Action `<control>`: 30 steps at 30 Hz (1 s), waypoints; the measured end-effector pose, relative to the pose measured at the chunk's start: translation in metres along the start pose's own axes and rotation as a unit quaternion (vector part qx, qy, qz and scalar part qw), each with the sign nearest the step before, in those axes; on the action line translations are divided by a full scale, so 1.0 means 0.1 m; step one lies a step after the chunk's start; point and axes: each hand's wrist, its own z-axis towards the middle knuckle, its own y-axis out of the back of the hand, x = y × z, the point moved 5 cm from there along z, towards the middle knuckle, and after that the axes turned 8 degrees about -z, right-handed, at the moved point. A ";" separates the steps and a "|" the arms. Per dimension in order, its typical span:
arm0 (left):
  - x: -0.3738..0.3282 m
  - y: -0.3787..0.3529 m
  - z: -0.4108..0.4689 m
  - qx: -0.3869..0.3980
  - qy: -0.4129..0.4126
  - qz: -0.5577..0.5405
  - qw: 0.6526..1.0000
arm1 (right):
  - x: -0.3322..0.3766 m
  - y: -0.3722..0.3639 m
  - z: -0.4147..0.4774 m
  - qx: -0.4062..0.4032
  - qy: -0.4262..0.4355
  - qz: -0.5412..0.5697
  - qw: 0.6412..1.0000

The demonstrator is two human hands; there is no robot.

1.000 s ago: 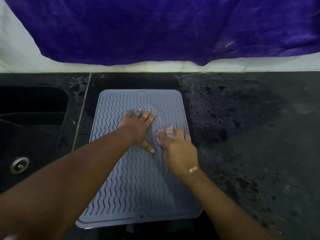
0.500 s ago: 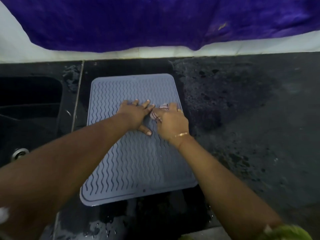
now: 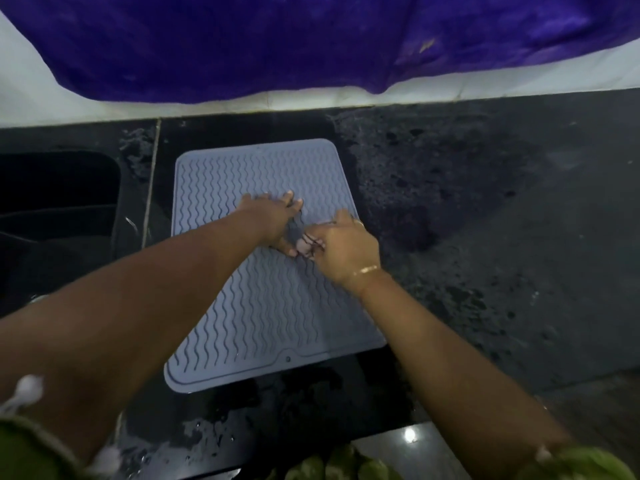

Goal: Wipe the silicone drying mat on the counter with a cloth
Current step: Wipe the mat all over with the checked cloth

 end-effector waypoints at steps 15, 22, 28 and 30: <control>-0.05 0.00 0.04 0.068 0.015 -0.098 0.993 | -0.25 -0.03 -0.41 -0.005 -0.025 0.060 0.998; -0.07 -0.02 0.04 0.079 0.031 -0.171 0.982 | -0.18 -0.04 -1.00 -0.025 0.004 0.074 0.997; -0.04 0.19 0.11 -0.055 0.039 -0.254 0.965 | -0.57 0.13 -0.49 0.009 -0.082 0.215 0.973; -0.07 0.27 0.14 -0.140 0.023 -0.224 0.964 | -0.66 0.21 -0.03 -0.030 -0.111 0.221 0.969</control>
